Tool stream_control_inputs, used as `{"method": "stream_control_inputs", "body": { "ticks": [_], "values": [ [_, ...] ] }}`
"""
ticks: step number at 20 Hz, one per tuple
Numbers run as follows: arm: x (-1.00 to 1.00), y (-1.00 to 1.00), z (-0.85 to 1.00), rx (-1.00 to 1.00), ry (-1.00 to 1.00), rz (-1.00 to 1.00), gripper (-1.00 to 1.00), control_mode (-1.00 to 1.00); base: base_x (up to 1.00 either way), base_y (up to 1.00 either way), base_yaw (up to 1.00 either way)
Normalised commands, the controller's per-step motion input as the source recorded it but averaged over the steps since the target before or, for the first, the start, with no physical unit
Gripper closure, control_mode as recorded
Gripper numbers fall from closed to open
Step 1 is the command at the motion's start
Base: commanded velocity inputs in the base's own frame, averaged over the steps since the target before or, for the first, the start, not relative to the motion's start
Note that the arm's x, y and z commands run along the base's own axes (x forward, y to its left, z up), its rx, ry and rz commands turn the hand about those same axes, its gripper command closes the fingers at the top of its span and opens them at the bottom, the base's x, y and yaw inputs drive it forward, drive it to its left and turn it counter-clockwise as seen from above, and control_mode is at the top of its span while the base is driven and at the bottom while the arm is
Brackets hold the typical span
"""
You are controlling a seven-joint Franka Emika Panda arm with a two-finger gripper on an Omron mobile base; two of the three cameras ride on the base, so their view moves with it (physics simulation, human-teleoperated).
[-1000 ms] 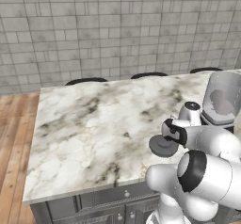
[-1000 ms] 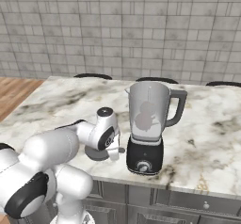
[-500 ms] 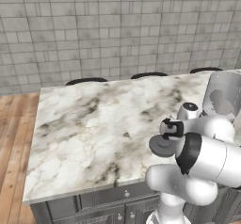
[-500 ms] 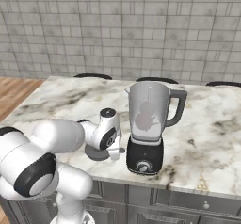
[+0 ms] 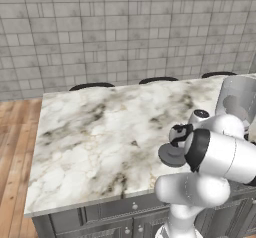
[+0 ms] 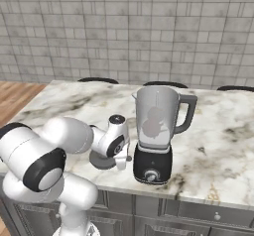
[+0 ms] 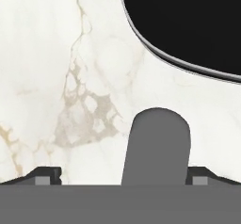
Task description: Grab the onions from the fridge, place them in the blender, close the lid, and turn on the blender to create a marinade.
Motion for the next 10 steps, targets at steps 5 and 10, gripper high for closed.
{"method": "stream_control_inputs", "body": {
  "ticks": [5, 10],
  "values": [
    [0.04, 0.0, -0.23, 0.0, 0.0, -0.04, 1.0, -1.0, 0.0, 0.0, 0.0],
    [-0.02, 0.0, -0.33, 0.0, 0.0, -0.02, 1.0, -1.0, 0.0, 0.0, 0.0]
  ]
}}
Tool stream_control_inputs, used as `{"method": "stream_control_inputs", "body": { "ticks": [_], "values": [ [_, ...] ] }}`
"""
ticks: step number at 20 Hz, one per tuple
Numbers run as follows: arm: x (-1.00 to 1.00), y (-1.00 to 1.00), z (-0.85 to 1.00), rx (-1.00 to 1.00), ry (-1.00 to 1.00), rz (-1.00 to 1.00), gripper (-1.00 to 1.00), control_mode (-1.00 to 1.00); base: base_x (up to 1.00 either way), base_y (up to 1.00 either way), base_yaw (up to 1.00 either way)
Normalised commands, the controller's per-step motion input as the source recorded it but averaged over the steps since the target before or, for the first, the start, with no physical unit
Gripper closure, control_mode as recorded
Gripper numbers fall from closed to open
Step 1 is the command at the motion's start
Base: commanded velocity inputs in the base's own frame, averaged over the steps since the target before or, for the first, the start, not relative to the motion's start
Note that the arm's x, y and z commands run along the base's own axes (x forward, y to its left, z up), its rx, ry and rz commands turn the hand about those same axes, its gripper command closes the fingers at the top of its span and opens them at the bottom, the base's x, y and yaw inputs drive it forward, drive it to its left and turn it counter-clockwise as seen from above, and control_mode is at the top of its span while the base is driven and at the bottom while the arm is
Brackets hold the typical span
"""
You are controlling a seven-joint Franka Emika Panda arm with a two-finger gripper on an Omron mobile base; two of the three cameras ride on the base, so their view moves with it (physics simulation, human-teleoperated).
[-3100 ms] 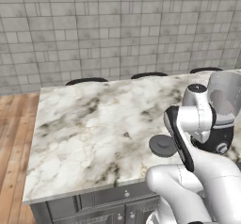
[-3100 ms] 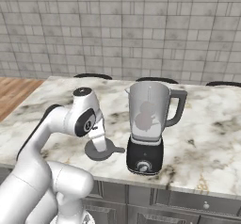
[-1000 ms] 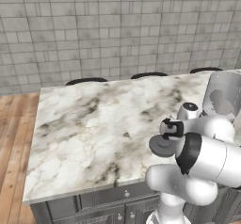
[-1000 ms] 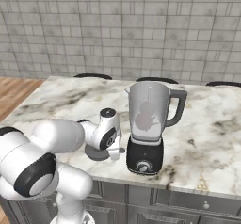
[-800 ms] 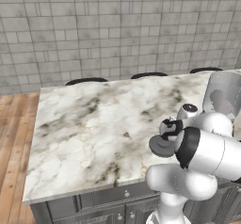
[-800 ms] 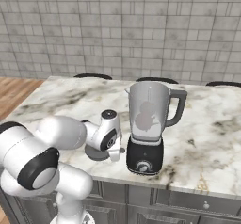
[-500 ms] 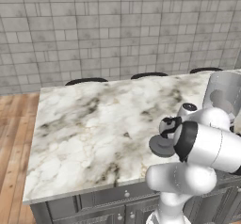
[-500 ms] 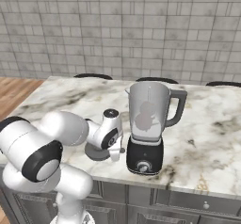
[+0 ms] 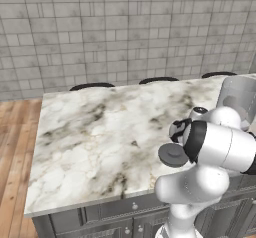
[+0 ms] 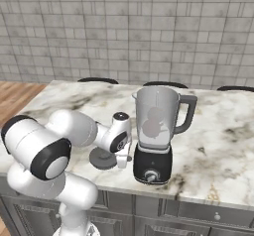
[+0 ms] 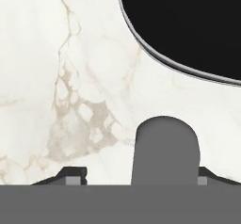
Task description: Grab the onions from the fridge, place them in the blender, close the lid, and turn on the blender to create a marinade.
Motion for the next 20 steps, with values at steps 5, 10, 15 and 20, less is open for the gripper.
{"method": "stream_control_inputs", "body": {
  "ticks": [5, 10, 15, 20],
  "values": [
    [-0.09, 0.08, -0.2, 0.0, 0.0, 0.0, 1.0, -1.0, 0.0, 0.0, 0.0],
    [-0.01, 0.18, -0.04, 0.0, 0.0, 0.0, 1.0, -1.0, 0.0, 0.0, 0.0],
    [-0.14, 0.09, -0.01, 0.0, -0.01, 0.0, 1.0, -1.0, 0.0, 0.0, 0.0],
    [-0.16, 0.08, 0.65, 0.0, -0.08, 0.0, 1.0, -1.0, 0.0, 0.0, 0.0]
  ]
}}
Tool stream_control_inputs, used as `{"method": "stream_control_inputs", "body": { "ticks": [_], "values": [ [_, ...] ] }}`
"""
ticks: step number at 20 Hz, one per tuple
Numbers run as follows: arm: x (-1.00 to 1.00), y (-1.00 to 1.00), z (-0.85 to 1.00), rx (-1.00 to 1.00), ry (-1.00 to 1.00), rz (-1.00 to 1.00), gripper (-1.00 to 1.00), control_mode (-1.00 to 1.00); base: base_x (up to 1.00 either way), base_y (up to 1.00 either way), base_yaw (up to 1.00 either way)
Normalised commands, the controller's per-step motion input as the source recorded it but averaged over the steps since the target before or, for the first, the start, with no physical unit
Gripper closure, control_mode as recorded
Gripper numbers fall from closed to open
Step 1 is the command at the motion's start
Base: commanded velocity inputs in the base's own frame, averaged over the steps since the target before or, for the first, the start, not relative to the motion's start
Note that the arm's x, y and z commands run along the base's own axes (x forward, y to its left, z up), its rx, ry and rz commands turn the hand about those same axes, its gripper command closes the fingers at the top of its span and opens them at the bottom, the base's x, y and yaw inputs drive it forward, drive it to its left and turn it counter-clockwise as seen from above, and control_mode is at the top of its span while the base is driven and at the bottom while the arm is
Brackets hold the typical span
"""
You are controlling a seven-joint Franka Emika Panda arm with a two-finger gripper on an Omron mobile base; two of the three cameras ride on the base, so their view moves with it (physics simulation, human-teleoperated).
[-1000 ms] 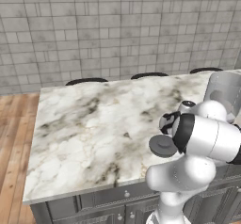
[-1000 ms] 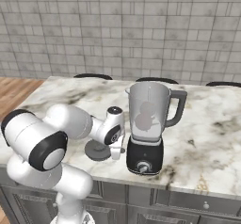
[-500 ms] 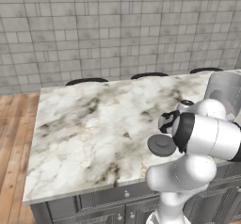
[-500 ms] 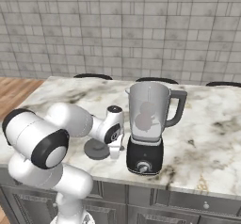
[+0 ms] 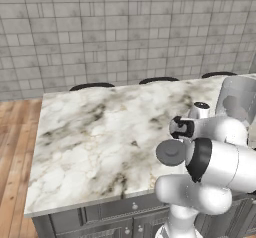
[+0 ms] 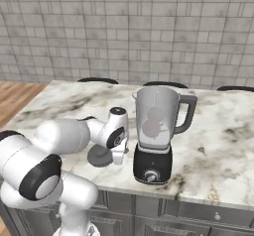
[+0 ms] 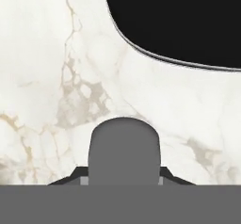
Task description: Grab the onions from the fridge, place them in the blender, close the lid, and turn on the blender to create a marinade.
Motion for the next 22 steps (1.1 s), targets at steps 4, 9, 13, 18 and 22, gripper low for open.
{"method": "stream_control_inputs", "body": {
  "ticks": [4, 9, 13, 18, 22],
  "values": [
    [-0.31, 0.03, 1.0, 0.0, -0.09, 0.0, 1.0, -1.0, 0.0, 0.0, 0.0],
    [-0.26, 0.01, 1.0, 0.01, 0.0, 0.0, 1.0, -1.0, 0.0, 0.0, 0.0],
    [-0.26, 0.0, 1.0, 0.04, 0.0, 0.0, 1.0, -1.0, 0.0, 0.0, 0.0],
    [-0.23, 0.0, 1.0, 0.08, 0.0, -0.01, 1.0, -1.0, 0.0, 0.0, 0.0],
    [-0.36, -0.06, 1.0, 0.19, 0.0, 0.0, 1.0, -1.0, 0.0, 0.0, 0.0]
  ]
}}
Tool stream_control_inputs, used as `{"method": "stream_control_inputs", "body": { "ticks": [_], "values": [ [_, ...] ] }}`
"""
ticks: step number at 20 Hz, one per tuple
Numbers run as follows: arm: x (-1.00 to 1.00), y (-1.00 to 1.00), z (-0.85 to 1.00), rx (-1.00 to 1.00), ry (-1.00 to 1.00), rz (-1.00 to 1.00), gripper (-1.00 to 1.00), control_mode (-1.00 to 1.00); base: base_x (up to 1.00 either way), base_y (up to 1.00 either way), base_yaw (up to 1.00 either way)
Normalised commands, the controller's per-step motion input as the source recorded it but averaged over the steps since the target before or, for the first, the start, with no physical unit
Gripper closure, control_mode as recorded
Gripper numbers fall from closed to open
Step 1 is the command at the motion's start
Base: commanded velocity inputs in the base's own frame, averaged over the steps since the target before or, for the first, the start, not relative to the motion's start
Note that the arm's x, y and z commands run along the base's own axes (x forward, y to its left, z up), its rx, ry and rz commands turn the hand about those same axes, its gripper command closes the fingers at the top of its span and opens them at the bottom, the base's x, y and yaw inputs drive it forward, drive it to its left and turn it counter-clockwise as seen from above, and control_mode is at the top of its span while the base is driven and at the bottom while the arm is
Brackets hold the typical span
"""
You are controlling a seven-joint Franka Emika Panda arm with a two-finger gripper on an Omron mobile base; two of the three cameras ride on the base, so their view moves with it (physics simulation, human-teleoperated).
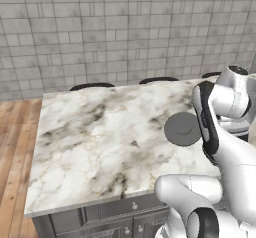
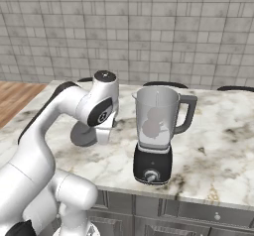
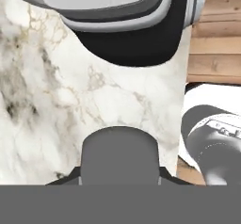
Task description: Grab the onions from the fridge, place them in the blender, close the lid, and turn on the blender to create a marinade.
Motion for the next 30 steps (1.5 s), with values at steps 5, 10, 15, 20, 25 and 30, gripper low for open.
{"method": "stream_control_inputs", "body": {
  "ticks": [5, 10, 15, 20, 25, 30],
  "values": [
    [-0.25, -0.15, 1.0, 0.25, 0.0, 0.0, 1.0, -1.0, 0.0, 0.0, 0.0],
    [-0.12, -0.24, 1.0, 0.3, 0.0, -0.05, 1.0, -1.0, 0.0, 0.0, 0.0],
    [-0.19, -0.31, 0.99, 0.27, 0.0, -0.13, 1.0, -1.0, 0.0, 0.0, 0.0],
    [-0.49, -0.28, 0.93, 0.08, -0.07, -0.21, 1.0, -1.0, 0.0, 0.0, 0.0],
    [-0.76, -0.34, 0.38, 0.0, -0.08, -0.22, 1.0, -1.0, 0.0, 0.0, 0.0],
    [-0.23, -0.68, 0.0, 0.0, 0.02, -0.22, 1.0, -1.0, 0.0, 0.0, 0.0]
  ]
}}
